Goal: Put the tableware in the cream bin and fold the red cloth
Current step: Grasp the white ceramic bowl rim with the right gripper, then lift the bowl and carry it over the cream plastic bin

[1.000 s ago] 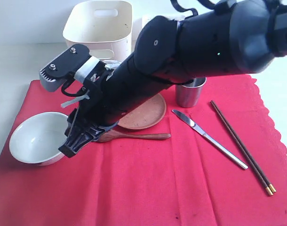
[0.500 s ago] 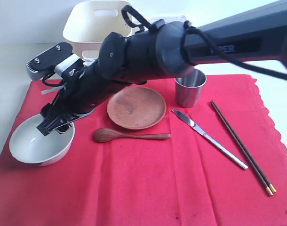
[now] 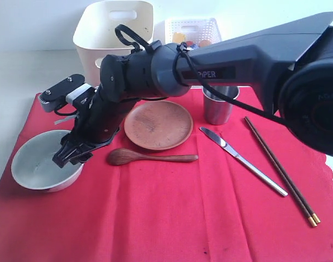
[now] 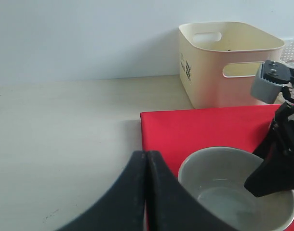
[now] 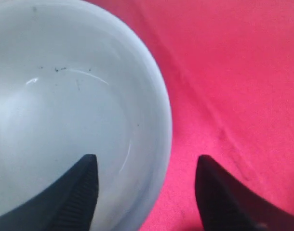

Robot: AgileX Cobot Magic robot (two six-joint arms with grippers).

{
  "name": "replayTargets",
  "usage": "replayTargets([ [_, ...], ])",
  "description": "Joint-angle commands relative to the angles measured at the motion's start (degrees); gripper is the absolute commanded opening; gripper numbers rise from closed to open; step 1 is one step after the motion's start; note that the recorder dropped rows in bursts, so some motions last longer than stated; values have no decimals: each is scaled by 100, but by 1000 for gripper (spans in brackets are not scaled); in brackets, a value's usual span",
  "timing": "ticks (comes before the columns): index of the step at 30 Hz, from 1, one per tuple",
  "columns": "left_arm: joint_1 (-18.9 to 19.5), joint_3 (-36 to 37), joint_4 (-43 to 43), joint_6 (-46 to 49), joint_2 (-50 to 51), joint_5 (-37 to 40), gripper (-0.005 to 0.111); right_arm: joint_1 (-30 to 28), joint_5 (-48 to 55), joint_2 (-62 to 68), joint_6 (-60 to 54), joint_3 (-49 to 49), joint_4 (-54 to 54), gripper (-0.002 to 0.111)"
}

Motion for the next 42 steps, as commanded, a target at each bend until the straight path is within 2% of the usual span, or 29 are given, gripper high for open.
replayTargets([
  [1, 5, -3, -56, -15, -35, -15, 1, 2, -33, -11, -84, -47, -59, 37],
  [3, 5, -3, -56, -15, -35, -15, 1, 2, -33, -11, -84, -47, -59, 24],
  [8, 5, -3, -56, -15, -35, -15, 1, 2, -33, -33, -73, -47, -72, 0],
  [23, 5, -3, -56, -15, -35, -15, 1, -172, 187, -1061, -49, -47, -71, 0],
  [32, 5, -3, -56, -15, -35, -15, 1, -812, 240, -1666, -31, -47, -19, 0],
  [42, 5, -3, -56, -15, -35, -15, 1, -1502, 62, -1825, -27, -47, 864, 0],
])
